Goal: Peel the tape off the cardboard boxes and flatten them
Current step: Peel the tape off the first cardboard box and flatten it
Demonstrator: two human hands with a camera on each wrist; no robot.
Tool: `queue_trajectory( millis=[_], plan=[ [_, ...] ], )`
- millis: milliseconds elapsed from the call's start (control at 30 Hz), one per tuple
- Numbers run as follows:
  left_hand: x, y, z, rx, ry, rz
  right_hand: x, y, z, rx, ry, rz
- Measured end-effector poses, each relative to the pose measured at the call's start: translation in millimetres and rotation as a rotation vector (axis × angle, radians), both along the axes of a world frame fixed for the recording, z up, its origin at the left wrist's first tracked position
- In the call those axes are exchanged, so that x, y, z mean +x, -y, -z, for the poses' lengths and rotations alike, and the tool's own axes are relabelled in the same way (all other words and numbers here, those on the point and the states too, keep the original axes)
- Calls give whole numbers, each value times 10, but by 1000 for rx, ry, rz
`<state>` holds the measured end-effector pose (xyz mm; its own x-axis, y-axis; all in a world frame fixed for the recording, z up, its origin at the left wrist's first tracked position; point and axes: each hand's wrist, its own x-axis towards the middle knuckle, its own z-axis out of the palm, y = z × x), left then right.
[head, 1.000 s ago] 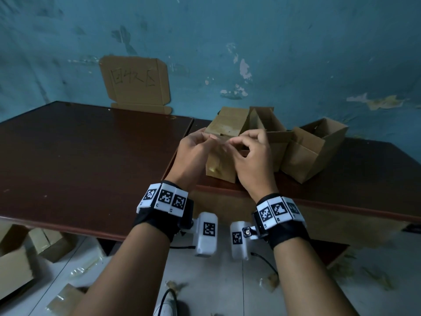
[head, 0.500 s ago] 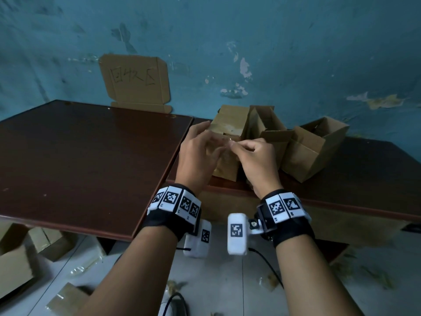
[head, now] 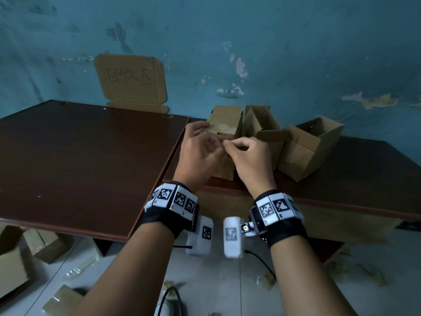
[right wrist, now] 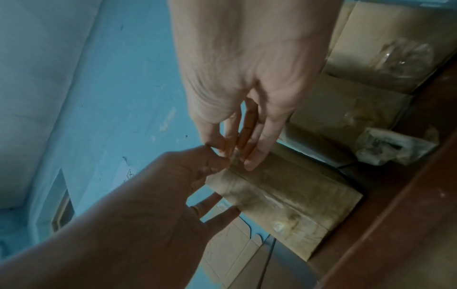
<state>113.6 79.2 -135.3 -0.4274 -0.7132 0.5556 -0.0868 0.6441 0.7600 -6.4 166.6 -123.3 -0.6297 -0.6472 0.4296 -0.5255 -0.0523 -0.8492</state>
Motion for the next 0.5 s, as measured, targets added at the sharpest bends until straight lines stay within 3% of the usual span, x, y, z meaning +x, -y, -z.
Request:
queue_trajectory(
  millis=[500],
  plan=[
    [-17, 23, -61, 138, -27, 11, 162, 11, 21, -135, -17, -30]
  ],
)
